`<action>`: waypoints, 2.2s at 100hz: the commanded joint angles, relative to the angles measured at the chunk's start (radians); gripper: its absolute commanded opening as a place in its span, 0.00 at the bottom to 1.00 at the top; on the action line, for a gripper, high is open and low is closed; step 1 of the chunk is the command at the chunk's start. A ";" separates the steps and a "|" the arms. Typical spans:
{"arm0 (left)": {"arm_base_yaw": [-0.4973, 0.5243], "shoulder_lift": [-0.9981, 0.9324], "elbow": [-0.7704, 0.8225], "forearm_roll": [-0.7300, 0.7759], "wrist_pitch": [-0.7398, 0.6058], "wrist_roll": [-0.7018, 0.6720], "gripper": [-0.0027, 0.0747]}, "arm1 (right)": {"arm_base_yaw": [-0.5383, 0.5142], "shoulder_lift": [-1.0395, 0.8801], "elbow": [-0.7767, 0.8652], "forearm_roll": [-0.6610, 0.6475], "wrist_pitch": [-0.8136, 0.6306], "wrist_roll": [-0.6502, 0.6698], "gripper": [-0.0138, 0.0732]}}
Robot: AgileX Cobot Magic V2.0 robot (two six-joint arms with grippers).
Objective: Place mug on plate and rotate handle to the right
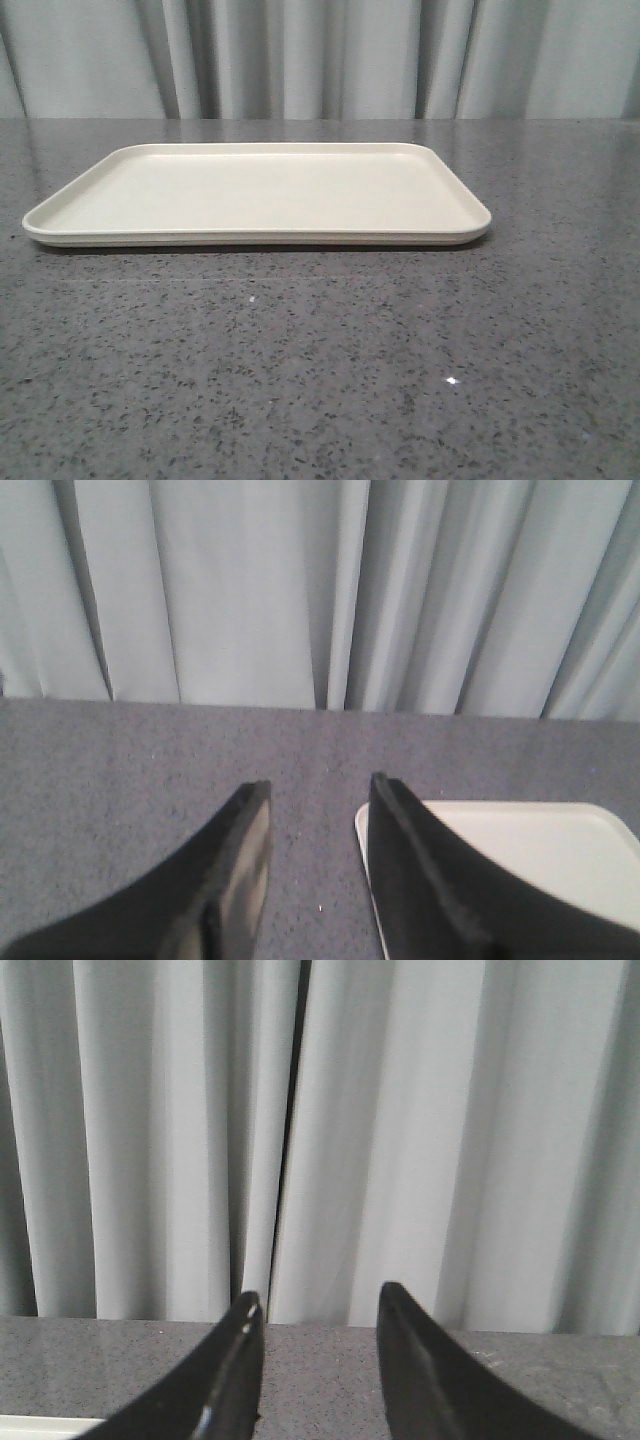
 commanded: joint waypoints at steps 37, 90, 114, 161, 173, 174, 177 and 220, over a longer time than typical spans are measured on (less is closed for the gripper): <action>0.001 0.242 -0.293 -0.011 0.354 0.102 0.43 | -0.006 0.017 -0.031 -0.004 -0.075 -0.005 0.50; -0.013 0.435 -0.416 0.057 0.467 0.157 0.43 | -0.006 0.097 -0.103 -0.004 -0.024 -0.005 0.50; -0.028 0.440 -0.330 0.124 0.467 0.157 0.43 | -0.006 0.117 -0.111 -0.004 -0.018 -0.005 0.50; -0.028 0.442 -0.129 0.249 0.467 0.130 0.43 | -0.006 0.122 -0.111 -0.004 -0.014 -0.005 0.50; -0.028 0.442 -0.100 0.256 0.467 0.128 0.43 | -0.006 0.122 -0.111 -0.004 -0.005 -0.005 0.50; -0.028 0.442 -0.096 0.256 0.467 0.128 0.43 | -0.006 0.122 -0.111 -0.004 -0.003 -0.005 0.50; -0.028 0.442 -0.089 0.256 0.467 0.128 0.43 | -0.006 0.122 -0.111 -0.004 0.001 -0.005 0.50; -0.028 0.452 0.015 0.297 0.460 0.128 0.43 | -0.006 0.122 -0.111 -0.004 0.019 -0.005 0.50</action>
